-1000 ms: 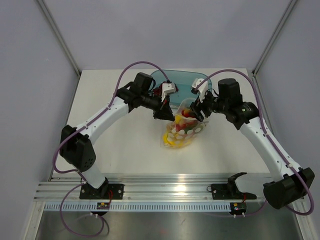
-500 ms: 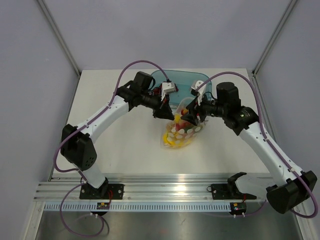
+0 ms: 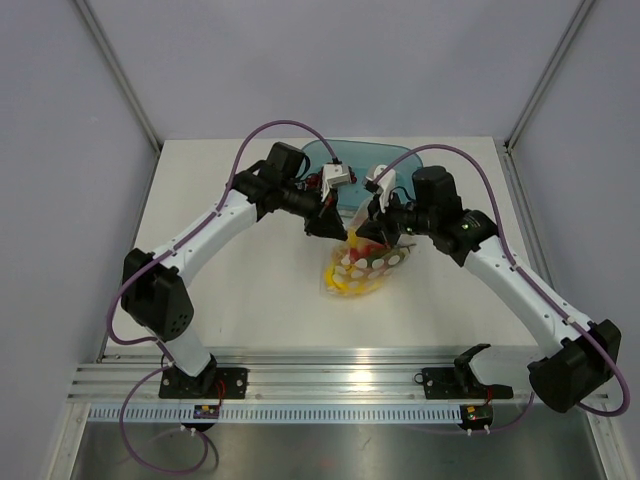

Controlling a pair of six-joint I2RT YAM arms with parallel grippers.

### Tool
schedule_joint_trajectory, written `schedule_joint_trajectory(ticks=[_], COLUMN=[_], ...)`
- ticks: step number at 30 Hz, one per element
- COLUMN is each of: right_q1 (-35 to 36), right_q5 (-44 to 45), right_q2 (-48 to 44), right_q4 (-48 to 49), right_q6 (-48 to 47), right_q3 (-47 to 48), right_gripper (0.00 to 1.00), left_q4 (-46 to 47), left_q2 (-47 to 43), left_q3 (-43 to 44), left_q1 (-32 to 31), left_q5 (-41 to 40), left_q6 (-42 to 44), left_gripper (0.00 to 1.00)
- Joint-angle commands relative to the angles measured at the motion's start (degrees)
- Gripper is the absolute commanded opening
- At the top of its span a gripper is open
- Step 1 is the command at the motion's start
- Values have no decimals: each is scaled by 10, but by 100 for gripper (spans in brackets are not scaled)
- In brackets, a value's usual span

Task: Place the food in the zip-top bag and seal the zipper
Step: Zip the zipper food storage bag at the center of the board.

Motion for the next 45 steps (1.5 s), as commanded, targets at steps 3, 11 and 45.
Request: schedule_joint_trajectory(ticks=[3, 11, 45], right_q1=[5, 5, 5], right_q5=[15, 62, 70], right_q2=[-5, -51, -93], right_q4=[38, 126, 286], right_q6=[35, 112, 281], right_q3=[-6, -50, -130], right_gripper=[0, 0, 0], left_q4=[17, 59, 551], left_q2=[-16, -35, -81], left_q3=[30, 7, -242], left_q1=[3, 3, 23], left_q5=[17, -15, -69], left_q6=[1, -38, -310], left_gripper=[0, 17, 56])
